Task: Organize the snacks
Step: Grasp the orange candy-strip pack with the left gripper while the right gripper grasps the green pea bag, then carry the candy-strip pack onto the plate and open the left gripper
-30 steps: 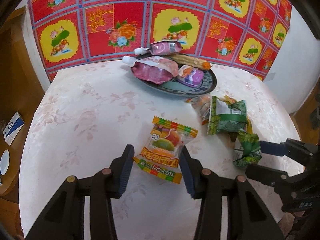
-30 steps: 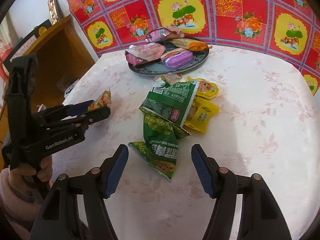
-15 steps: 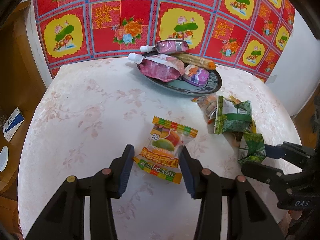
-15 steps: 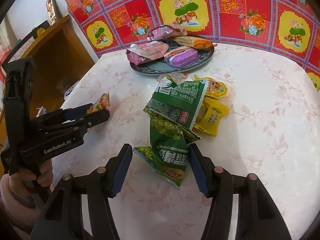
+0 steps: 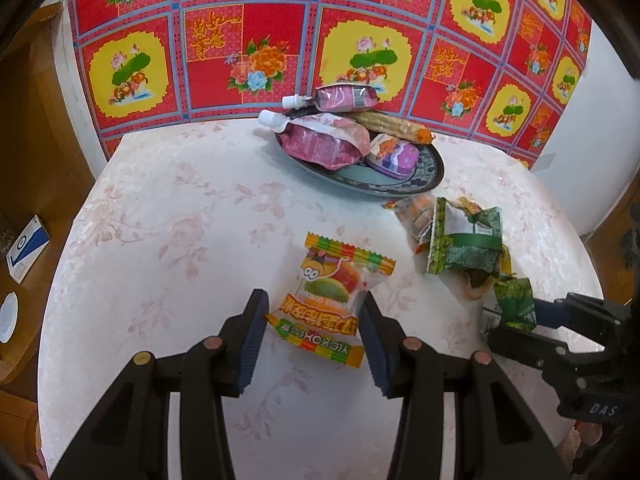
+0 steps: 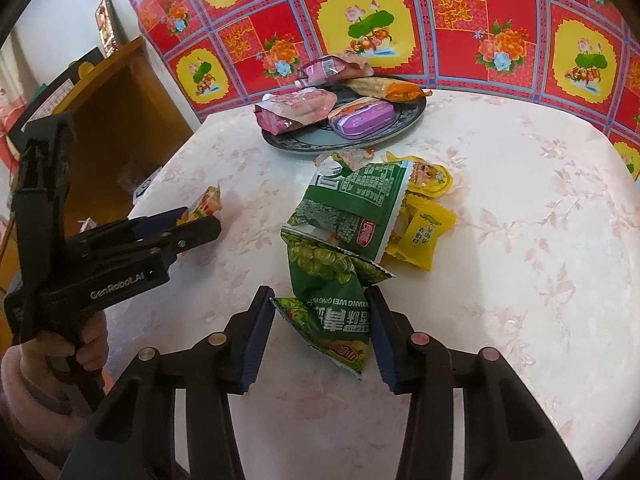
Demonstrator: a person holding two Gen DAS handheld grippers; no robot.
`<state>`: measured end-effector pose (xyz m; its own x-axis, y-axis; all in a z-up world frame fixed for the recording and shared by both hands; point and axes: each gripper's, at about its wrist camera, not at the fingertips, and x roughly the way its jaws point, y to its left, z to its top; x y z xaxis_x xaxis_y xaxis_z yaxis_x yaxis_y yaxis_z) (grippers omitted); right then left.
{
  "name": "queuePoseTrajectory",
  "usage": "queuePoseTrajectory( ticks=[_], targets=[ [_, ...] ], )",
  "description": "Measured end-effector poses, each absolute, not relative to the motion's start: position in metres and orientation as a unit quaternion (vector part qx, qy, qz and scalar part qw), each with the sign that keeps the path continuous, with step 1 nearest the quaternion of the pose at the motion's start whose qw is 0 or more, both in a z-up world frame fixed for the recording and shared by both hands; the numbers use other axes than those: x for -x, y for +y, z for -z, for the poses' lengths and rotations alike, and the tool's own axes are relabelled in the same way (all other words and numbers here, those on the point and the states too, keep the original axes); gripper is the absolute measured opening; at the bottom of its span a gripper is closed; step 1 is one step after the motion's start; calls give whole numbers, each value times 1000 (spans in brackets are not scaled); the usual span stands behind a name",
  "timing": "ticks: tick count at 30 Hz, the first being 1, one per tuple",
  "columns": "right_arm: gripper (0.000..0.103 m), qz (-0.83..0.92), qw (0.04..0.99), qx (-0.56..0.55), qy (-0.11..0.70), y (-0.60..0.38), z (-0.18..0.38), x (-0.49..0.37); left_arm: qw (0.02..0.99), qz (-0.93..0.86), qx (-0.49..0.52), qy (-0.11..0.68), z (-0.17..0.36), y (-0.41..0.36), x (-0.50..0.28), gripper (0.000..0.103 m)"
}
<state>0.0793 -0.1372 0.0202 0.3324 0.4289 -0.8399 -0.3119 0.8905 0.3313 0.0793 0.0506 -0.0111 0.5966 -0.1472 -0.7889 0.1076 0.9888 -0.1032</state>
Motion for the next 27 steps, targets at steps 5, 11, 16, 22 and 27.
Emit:
queuePoseTrajectory(
  ticks=[5,11,16,22,27],
  targets=[
    [47,-239,813,-57,528,-137,-27,-74,893,73,25,444,8,48,-83,48],
    [46,-248,814,-66,521,-140,-35,-71,896,82,21,437,0,40,-94,48],
    [46,-251,818,-71,513,-144,-42,-70,900,90,10,425,-9,27,-108,48],
    [46,-251,821,-78,506,-150,-50,-71,899,104,18,426,-14,14,-131,48],
    [46,-250,827,-82,497,-155,-59,-72,898,103,15,428,-14,6,-152,48]
  ],
)
